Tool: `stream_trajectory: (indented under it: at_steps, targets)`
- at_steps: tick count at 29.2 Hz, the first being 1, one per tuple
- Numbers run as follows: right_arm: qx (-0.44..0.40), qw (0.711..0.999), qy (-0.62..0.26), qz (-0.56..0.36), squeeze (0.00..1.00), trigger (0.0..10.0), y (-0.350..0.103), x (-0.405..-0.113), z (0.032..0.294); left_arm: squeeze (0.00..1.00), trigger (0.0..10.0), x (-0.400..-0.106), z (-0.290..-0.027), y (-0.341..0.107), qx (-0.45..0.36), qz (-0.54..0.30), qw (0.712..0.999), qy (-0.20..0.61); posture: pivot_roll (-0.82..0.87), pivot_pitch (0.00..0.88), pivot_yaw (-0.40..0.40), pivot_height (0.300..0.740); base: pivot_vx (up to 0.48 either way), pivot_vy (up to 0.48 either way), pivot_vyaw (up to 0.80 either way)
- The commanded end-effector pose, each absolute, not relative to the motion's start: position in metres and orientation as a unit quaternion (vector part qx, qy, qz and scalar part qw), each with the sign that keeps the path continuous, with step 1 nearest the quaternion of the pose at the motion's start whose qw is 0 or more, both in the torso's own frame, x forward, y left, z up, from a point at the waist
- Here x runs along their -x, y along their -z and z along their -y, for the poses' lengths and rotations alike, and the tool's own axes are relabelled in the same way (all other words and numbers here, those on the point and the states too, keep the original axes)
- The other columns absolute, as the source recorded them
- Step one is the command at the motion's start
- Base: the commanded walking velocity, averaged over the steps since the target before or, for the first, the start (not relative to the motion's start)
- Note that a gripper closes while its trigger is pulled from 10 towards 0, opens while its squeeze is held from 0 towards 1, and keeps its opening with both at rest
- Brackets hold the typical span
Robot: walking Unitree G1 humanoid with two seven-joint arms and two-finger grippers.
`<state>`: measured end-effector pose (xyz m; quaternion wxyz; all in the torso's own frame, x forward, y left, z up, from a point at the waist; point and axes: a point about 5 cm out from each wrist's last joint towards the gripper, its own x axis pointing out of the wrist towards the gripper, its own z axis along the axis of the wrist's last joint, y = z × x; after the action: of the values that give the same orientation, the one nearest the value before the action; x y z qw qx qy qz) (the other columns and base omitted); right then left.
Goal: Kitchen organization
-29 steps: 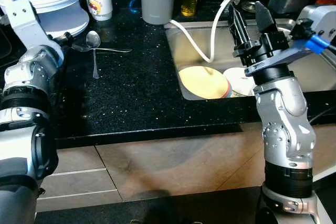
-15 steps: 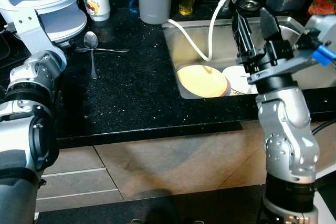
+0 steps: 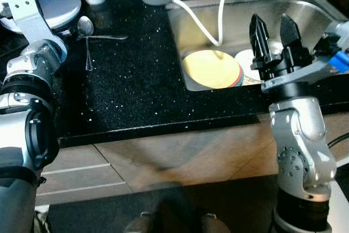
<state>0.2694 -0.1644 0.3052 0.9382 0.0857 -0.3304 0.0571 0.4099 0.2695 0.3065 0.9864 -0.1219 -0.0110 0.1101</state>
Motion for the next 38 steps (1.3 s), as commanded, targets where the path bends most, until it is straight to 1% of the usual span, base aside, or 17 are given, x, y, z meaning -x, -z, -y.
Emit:
stream_trajectory:
  at_steps: [1, 6, 8, 9, 10, 12, 13, 22, 25, 27, 29, 30, 31, 32, 34, 35, 38]
  targets:
    - [-0.085, 0.937, -0.057, 0.334, 0.0, 10.0, -0.307, -0.262, 0.163, 0.0, 10.0, -0.405, -0.283, -0.313, 0.113, 0.015, 0.985, -0.129, 0.08, 0.392, 0.101, 0.74, 0.0, 0.0, 0.0]
    - [-0.083, 0.94, -0.048, 0.326, 0.0, 10.0, -0.305, -0.259, 0.164, 0.0, 10.0, -0.405, -0.285, -0.315, 0.113, 0.018, 0.985, -0.126, 0.08, 0.42, 0.107, 0.74, 0.0, 0.0, 0.0]
    - [-0.084, 0.941, -0.045, 0.324, 0.0, 10.0, -0.305, -0.256, 0.163, 0.0, 5.7, -0.404, -0.285, -0.315, 0.121, 0.019, 0.985, -0.123, 0.08, 0.435, 0.115, 0.74, 0.0, 0.0, 0.0]
    - [-0.084, 0.942, -0.044, 0.323, 0.0, 10.0, -0.305, -0.255, 0.162, 0.0, 5.7, -0.404, -0.285, -0.314, 0.125, 0.018, 0.985, -0.122, 0.08, 0.436, 0.117, 0.74, 0.0, 0.0, 0.0]
    - [-0.084, 0.942, -0.042, 0.321, 0.0, 10.0, -0.304, -0.255, 0.162, 0.0, 1.8, -0.405, -0.284, -0.314, 0.13, 0.017, 0.984, -0.119, 0.07, 0.436, 0.118, 0.74, 0.0, 0.0, 0.0]
    - [-0.085, 0.943, -0.041, 0.32, 0.0, 10.0, -0.303, -0.254, 0.162, 0.0, 1.8, -0.405, -0.284, -0.313, 0.133, 0.016, 0.984, -0.116, 0.07, 0.437, 0.121, 0.74, 0.0, 0.0, 0.0]
    - [-0.085, 0.943, -0.039, 0.318, 0.0, 10.0, -0.302, -0.254, 0.163, 0.0, 0.0, -0.406, -0.282, -0.311, 0.13, 0.01, 0.985, -0.111, 0.07, 0.437, 0.123, 0.74, 0.0, 0.0, 0.0]
    - [-0.086, 0.944, -0.029, 0.318, 0.0, 10.0, -0.302, -0.255, 0.165, 0.0, 0.0, -0.41, -0.266, -0.315, 0.123, 0.018, 0.991, -0.048, 0.06, 0.375, 0.125, 0.74, 0.0, 0.0, 0.0]
    - [-0.085, 0.941, -0.03, 0.326, 0.0, 10.0, -0.306, -0.256, 0.165, 0.0, 0.0, -0.409, -0.266, -0.328, 0.148, 0.051, 0.987, -0.028, 0.06, 0.349, 0.118, 0.74, 0.0, 0.0, 0.0]
    - [-0.08, 0.937, -0.034, 0.337, 0.0, 10.0, -0.311, -0.262, 0.165, 0.0, 0.0, -0.404, -0.26, -0.367, 0.172, 0.15, 0.973, 0.036, 0.05, 0.282, 0.098, 0.74, 0.0, 0.0, 0.0]
    - [-0.079, 0.936, -0.035, 0.34, 0.0, 10.0, -0.313, -0.264, 0.166, 0.0, 0.0, -0.402, -0.258, -0.378, 0.178, 0.179, 0.966, 0.054, 0.05, 0.276, 0.095, 0.74, 0.0, 0.0, 0.0]
    - [-0.078, 0.935, -0.037, 0.343, 0.0, 10.0, -0.314, -0.266, 0.166, 0.0, 10.0, -0.399, -0.256, -0.391, 0.188, 0.21, 0.957, 0.075, 0.05, 0.25, 0.083, 0.74, 0.0, 0.0, 0.0]
    - [-0.078, 0.935, -0.037, 0.343, 0.0, 10.0, -0.314, -0.266, 0.166, 0.0, 10.0, -0.399, -0.256, -0.391, 0.188, 0.21, 0.957, 0.075, 0.05, 0.25, 0.083, 0.74, 0.0, 0.0, 0.0]
    - [-0.075, 0.932, -0.043, 0.351, 0.0, 10.0, -0.318, -0.269, 0.166, 0.0, 10.0, -0.39, -0.254, -0.414, 0.205, 0.261, 0.936, 0.115, 0.05, 0.233, 0.077, 0.74, 0.0, 0.0, 0.0]
    - [-0.075, 0.932, -0.043, 0.351, 0.0, 10.0, -0.318, -0.269, 0.166, 0.0, 10.0, -0.39, -0.254, -0.414, 0.205, 0.261, 0.936, 0.115, 0.05, 0.233, 0.077, 0.74, 0.0, 0.0, 0.0]
    - [-0.073, 0.93, -0.049, 0.356, 0.0, 10.0, -0.321, -0.274, 0.165, 0.0, 10.0, -0.381, -0.248, -0.429, 0.214, 0.294, 0.918, 0.158, 0.05, 0.189, 0.052, 0.74, 0.0, 0.0, 0.0]
    - [-0.071, 0.928, -0.056, 0.361, 0.0, 10.0, -0.325, -0.277, 0.164, 0.0, 10.0, -0.372, -0.239, -0.437, 0.214, 0.313, 0.902, 0.205, 0.05, 0.179, 0.047, 0.74, 0.0, 0.0, 0.0]
